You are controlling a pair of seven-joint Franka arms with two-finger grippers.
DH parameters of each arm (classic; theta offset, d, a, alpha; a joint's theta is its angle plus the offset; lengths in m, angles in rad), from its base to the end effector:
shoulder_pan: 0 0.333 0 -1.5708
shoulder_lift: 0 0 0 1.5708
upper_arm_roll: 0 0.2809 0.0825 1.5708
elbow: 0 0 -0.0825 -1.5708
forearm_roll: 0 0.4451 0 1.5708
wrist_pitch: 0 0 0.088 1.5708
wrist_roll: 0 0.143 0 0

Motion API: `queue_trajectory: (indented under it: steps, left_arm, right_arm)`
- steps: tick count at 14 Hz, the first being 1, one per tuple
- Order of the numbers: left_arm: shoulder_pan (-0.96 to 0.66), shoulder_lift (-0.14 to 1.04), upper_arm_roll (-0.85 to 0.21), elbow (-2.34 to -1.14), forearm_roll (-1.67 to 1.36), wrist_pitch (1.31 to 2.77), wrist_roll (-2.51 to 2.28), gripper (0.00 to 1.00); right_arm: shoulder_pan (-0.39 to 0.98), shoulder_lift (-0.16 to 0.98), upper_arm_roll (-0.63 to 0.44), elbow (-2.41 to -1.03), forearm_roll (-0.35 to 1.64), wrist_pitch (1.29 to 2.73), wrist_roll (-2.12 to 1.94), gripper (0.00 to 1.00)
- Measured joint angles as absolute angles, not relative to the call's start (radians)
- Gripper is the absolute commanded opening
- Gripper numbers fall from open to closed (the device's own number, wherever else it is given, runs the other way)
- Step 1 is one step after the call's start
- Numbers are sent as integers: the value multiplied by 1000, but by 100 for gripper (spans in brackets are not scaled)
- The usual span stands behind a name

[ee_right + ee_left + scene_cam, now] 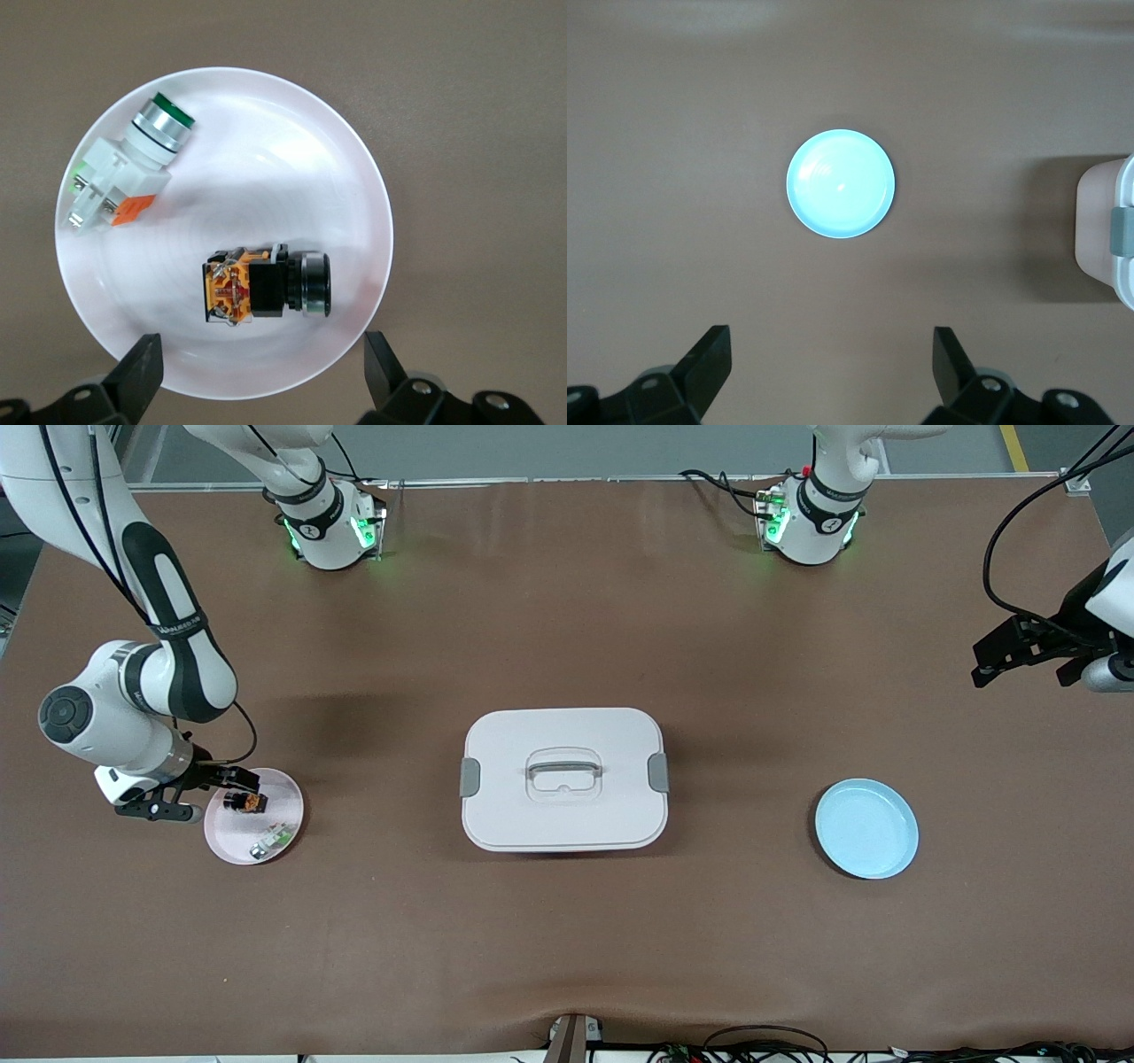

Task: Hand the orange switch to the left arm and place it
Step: 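Move the right gripper over the white plate toward the orange switch, then lower the right gripper and grasp the black-and-orange switch block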

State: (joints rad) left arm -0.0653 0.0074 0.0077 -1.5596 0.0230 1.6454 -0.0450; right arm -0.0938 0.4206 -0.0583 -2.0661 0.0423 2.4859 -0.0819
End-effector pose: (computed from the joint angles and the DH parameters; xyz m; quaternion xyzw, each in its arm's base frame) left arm 0.6274 -0.0331 0.5618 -0.9991 0.0067 -0.0397 0.0095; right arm 0.6073 -0.0945 0.1103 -0.9988 0.0493 -0.0002 0.0010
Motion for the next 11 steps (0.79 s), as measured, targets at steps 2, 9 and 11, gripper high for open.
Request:
queue_trajectory:
  steps: [2, 9, 11]
  left_arm:
    - [-65, 7, 8, -1560, 23, 1645, -45, 100]
    - [-65, 7, 8, -1560, 23, 1645, -45, 100]
    - [-65, 8, 8, -1560, 23, 1645, -45, 100]
  right_arm:
    - [-93, 428, -58, -2066, 42, 2503, -81, 100]
    - [-85, 465, -57, -2064, 42, 2555, -80, 100]
    - [-86, 481, -58, -2062, 42, 2573, -80, 100]
